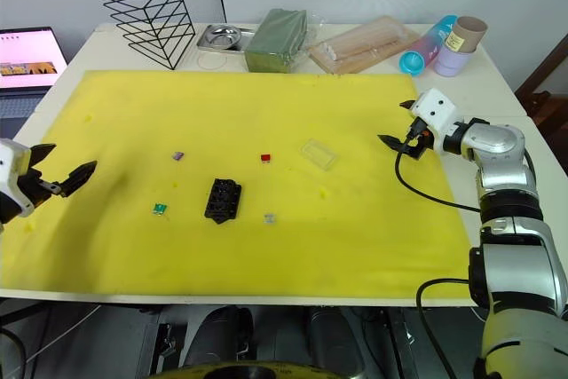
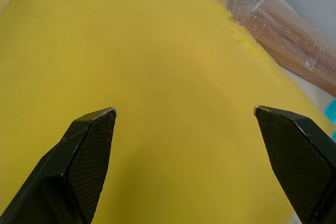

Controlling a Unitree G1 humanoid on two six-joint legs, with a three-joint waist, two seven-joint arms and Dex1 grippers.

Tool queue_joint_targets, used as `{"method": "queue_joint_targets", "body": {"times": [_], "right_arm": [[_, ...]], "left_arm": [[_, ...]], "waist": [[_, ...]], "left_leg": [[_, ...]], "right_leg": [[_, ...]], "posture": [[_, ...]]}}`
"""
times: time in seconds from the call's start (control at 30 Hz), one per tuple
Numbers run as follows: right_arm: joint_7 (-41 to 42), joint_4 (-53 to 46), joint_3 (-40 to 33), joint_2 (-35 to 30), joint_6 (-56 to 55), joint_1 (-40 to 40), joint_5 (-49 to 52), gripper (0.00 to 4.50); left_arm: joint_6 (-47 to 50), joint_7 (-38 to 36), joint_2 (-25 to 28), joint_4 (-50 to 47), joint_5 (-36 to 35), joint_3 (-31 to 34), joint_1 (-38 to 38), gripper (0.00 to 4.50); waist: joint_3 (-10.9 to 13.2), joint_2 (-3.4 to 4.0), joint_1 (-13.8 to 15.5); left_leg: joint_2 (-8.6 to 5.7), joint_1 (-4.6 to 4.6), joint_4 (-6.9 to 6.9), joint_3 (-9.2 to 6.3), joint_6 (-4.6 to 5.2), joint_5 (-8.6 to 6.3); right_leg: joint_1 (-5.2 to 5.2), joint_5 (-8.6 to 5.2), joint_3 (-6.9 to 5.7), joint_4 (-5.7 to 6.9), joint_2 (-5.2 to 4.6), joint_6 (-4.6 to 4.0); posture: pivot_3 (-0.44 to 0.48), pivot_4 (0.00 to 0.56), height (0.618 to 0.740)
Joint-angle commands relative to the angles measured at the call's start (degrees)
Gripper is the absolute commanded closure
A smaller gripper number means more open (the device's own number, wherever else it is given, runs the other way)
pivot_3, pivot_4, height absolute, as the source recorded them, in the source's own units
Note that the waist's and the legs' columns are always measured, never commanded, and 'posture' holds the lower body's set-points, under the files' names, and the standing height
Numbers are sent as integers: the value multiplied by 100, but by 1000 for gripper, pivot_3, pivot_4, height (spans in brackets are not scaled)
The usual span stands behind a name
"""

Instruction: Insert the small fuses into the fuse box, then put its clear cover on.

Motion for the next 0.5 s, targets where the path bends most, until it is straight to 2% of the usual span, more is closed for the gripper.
{"method": "queue_joint_targets", "body": {"times": [0.03, 0.5], "right_arm": [[18, -19, -91, -114, -68, -188, 39, 23], [-146, 73, -213, -149, 64, -193, 111, 23]], "left_arm": [[-102, 53, 96, -36, 29, 64, -103, 11], [-193, 2, 55, 38, 49, 82, -84, 11]], "waist": [[0, 0, -1], [0, 0, 0]], "left_leg": [[0, 0, 0, 0, 0, 0], [1, 0, 0, 2, 0, 0]], "right_leg": [[0, 0, 0, 0, 0, 0], [-1, 0, 0, 1, 0, 0]], "posture": [[0, 150, 740], [0, 150, 740]]}}
